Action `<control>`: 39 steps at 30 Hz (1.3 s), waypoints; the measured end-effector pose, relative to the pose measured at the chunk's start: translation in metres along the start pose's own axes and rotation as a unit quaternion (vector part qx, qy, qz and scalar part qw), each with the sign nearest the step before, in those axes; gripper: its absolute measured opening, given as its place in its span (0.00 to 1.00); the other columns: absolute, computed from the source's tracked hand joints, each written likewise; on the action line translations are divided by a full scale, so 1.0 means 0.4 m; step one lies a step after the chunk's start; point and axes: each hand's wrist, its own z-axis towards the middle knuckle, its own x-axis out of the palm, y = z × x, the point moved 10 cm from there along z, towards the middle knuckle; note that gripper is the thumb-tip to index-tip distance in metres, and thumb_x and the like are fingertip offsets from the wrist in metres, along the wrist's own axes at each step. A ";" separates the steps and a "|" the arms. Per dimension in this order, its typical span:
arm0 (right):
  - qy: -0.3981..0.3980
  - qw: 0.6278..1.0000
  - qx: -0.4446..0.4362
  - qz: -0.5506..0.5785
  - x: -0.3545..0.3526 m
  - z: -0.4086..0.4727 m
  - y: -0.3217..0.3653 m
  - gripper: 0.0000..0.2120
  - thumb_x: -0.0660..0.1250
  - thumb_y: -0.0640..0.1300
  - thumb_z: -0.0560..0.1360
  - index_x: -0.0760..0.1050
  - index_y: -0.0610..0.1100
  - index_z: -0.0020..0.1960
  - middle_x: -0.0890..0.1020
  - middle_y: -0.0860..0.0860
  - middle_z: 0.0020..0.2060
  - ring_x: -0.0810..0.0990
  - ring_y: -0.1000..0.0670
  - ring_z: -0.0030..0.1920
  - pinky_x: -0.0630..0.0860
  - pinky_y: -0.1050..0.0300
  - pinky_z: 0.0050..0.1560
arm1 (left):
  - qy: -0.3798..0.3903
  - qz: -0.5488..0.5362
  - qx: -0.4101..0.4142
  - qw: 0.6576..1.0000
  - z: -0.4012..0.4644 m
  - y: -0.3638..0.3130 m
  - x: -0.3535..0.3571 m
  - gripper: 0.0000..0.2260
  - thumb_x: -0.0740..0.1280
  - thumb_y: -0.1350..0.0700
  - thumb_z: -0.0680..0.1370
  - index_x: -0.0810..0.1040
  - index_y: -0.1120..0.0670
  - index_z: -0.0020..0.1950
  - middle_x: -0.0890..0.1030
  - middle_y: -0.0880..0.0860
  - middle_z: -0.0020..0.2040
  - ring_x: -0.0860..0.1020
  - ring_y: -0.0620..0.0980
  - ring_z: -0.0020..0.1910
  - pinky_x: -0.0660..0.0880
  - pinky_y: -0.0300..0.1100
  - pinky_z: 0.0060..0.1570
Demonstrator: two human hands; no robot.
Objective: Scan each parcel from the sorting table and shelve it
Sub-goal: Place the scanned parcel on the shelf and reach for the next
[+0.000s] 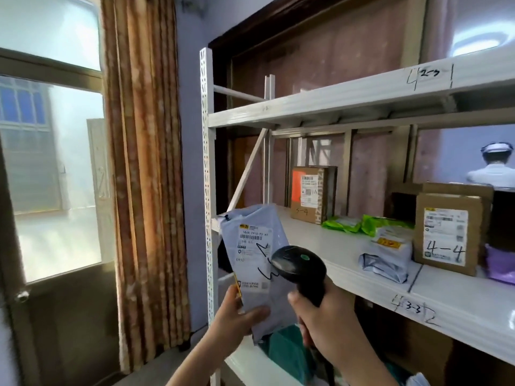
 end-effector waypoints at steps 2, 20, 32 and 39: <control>0.000 1.000 -0.007 0.004 0.015 0.057 0.005 0.09 0.69 0.43 0.78 0.74 0.56 0.48 0.78 0.50 0.26 0.75 0.49 0.27 0.75 0.49 0.35 | 0.015 0.008 0.006 1.000 0.076 -0.027 -0.002 0.30 0.79 0.63 0.68 0.71 0.57 0.66 0.82 0.65 0.59 0.85 0.60 0.53 0.84 0.50 0.42; -0.191 0.977 0.063 -0.064 0.059 0.320 -0.004 0.06 0.67 0.40 0.78 0.72 0.50 0.48 0.74 0.45 0.23 0.72 0.47 0.22 0.73 0.56 0.28 | 0.143 0.045 0.186 0.971 0.652 -0.200 0.043 0.16 0.67 0.55 0.84 0.75 0.46 0.71 0.84 0.42 0.62 0.82 0.41 0.61 0.79 0.40 0.58; -0.335 0.917 0.186 -0.111 0.065 0.338 -0.102 0.14 0.73 0.46 0.73 0.77 0.57 0.57 0.82 0.51 0.32 0.82 0.50 0.34 0.76 0.60 0.39 | 0.228 0.155 0.137 0.952 0.957 -0.153 0.105 0.18 0.70 0.62 0.81 0.74 0.52 0.69 0.81 0.48 0.59 0.79 0.50 0.58 0.73 0.40 0.52; -0.335 0.913 0.197 -0.121 0.049 0.383 -0.116 0.11 0.71 0.48 0.74 0.74 0.57 0.54 0.78 0.51 0.26 0.78 0.52 0.28 0.78 0.55 0.37 | 0.240 0.219 0.146 0.934 1.019 -0.131 0.140 0.17 0.71 0.62 0.80 0.75 0.55 0.68 0.80 0.49 0.58 0.77 0.49 0.56 0.70 0.37 0.53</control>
